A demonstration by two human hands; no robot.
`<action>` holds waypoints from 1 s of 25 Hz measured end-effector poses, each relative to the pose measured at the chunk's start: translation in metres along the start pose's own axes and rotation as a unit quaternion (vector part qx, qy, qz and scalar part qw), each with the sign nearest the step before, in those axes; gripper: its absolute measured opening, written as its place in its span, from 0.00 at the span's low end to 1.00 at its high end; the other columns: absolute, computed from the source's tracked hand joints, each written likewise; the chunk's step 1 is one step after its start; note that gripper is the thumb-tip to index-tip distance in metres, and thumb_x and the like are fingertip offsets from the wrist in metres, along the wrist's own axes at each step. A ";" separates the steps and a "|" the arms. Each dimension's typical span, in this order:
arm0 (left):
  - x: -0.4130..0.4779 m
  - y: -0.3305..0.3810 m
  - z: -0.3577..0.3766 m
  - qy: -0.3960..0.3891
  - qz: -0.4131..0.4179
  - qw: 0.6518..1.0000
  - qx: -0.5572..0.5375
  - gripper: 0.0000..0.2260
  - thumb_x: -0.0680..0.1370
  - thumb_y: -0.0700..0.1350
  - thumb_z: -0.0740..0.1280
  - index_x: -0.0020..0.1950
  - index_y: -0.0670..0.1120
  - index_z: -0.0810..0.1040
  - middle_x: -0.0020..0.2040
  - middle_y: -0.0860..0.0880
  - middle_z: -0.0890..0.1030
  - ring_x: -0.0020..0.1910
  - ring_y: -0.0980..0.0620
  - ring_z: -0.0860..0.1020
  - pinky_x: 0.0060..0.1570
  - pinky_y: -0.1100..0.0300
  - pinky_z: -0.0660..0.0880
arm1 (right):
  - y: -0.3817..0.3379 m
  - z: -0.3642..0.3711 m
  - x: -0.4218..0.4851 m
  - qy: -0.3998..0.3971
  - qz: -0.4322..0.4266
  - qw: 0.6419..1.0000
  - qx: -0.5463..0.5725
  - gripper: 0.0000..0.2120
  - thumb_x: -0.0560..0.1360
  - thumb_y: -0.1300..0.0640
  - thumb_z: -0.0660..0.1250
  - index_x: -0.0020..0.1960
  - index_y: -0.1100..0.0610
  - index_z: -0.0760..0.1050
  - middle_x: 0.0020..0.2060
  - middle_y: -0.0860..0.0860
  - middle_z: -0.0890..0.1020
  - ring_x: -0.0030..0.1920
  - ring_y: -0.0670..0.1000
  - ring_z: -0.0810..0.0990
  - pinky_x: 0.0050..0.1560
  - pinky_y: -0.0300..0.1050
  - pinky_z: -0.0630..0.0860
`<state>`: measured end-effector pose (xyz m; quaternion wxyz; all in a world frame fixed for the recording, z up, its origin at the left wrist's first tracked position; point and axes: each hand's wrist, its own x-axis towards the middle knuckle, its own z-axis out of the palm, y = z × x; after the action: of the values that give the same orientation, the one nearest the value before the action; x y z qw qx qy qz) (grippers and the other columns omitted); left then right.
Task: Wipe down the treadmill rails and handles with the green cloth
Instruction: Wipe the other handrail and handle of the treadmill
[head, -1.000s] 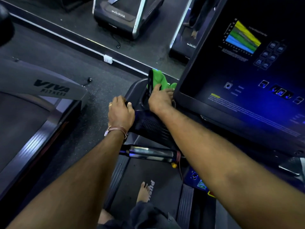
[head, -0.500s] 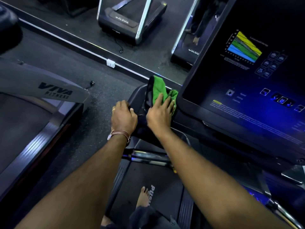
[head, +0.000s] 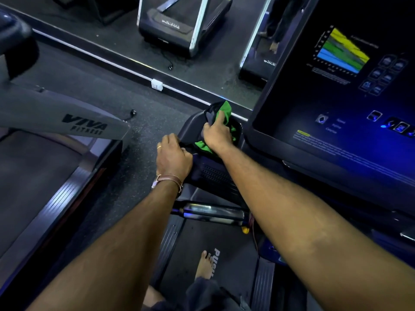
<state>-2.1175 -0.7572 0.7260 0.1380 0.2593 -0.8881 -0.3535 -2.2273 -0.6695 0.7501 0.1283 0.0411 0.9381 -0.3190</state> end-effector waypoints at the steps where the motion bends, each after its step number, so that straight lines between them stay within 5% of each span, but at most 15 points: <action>1: 0.000 0.000 0.000 -0.002 0.001 1.000 -0.002 0.09 0.72 0.38 0.63 0.52 0.41 0.71 0.53 0.41 0.74 0.54 0.40 0.71 0.50 0.47 0.69 | 0.001 -0.004 0.000 -0.017 0.014 1.000 0.013 0.32 0.76 0.51 0.61 0.75 0.51 0.51 0.58 0.61 0.78 0.55 0.63 0.78 0.52 0.50 0.73; 4: -0.002 0.001 -0.002 -0.009 -0.006 1.000 -0.004 0.08 0.73 0.39 0.63 0.51 0.41 0.71 0.54 0.41 0.74 0.55 0.40 0.70 0.50 0.47 0.69 | 0.007 -0.018 -0.004 -0.066 0.027 0.997 -0.007 0.39 0.71 0.55 0.64 0.77 0.51 0.48 0.54 0.59 0.81 0.51 0.59 0.80 0.51 0.48 0.77; 7: -0.003 0.001 -0.004 -0.012 -0.002 1.000 0.000 0.08 0.73 0.39 0.63 0.51 0.41 0.70 0.54 0.41 0.74 0.55 0.40 0.71 0.50 0.47 0.69 | 0.004 -0.038 -0.004 -0.114 -0.062 0.972 -0.198 0.36 0.76 0.55 0.62 0.78 0.56 0.49 0.65 0.61 0.75 0.63 0.61 0.76 0.60 0.49 0.72; 11: -0.002 -0.003 -0.004 -0.012 0.004 1.000 0.006 0.07 0.74 0.39 0.63 0.51 0.40 0.71 0.54 0.40 0.74 0.55 0.39 0.71 0.50 0.46 0.70 | -0.031 -0.018 -0.024 -0.162 -0.102 0.832 -0.520 0.23 0.81 0.53 0.56 0.75 0.56 0.63 0.74 0.52 0.68 0.74 0.61 0.64 0.70 0.67 0.57; 13: -0.004 -0.004 -0.004 -0.012 0.005 1.000 0.004 0.07 0.75 0.40 0.63 0.52 0.40 0.71 0.54 0.41 0.75 0.55 0.41 0.71 0.50 0.46 0.70 | -0.017 -0.010 -0.024 -0.104 -0.109 0.798 -0.583 0.21 0.82 0.54 0.54 0.74 0.58 0.65 0.72 0.55 0.69 0.73 0.62 0.64 0.71 0.65 0.56; 16: -0.005 -0.004 -0.004 -0.008 0.008 1.000 -0.001 0.08 0.75 0.41 0.63 0.53 0.41 0.72 0.54 0.42 0.75 0.55 0.43 0.72 0.51 0.48 0.71 | 0.006 -0.018 -0.010 -0.004 -0.108 0.832 -0.544 0.21 0.84 0.60 0.49 0.75 0.64 0.60 0.74 0.67 0.62 0.74 0.69 0.59 0.73 0.63 0.55; 20: -0.004 -0.004 -0.003 -0.008 0.010 1.000 -0.003 0.08 0.75 0.41 0.63 0.53 0.42 0.72 0.54 0.43 0.75 0.54 0.43 0.72 0.51 0.49 0.71 | -0.004 -0.013 -0.016 -0.062 -0.065 0.844 -0.528 0.22 0.83 0.56 0.53 0.75 0.61 0.63 0.75 0.62 0.63 0.74 0.71 0.56 0.72 0.71 0.53; 25: -0.002 -0.011 -0.006 -0.019 0.012 1.000 -0.018 0.09 0.75 0.40 0.64 0.55 0.42 0.74 0.55 0.44 0.76 0.55 0.44 0.72 0.54 0.53 0.69 | -0.038 -0.031 -0.009 -0.155 -0.079 0.830 -0.530 0.24 0.80 0.46 0.57 0.73 0.54 0.69 0.74 0.54 0.67 0.75 0.58 0.62 0.73 0.58 0.55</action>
<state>-2.1094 -0.7661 0.7220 0.1302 0.2395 -0.8870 -0.3727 -2.2318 -0.6804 0.7987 0.2488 -0.1571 0.9310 0.2159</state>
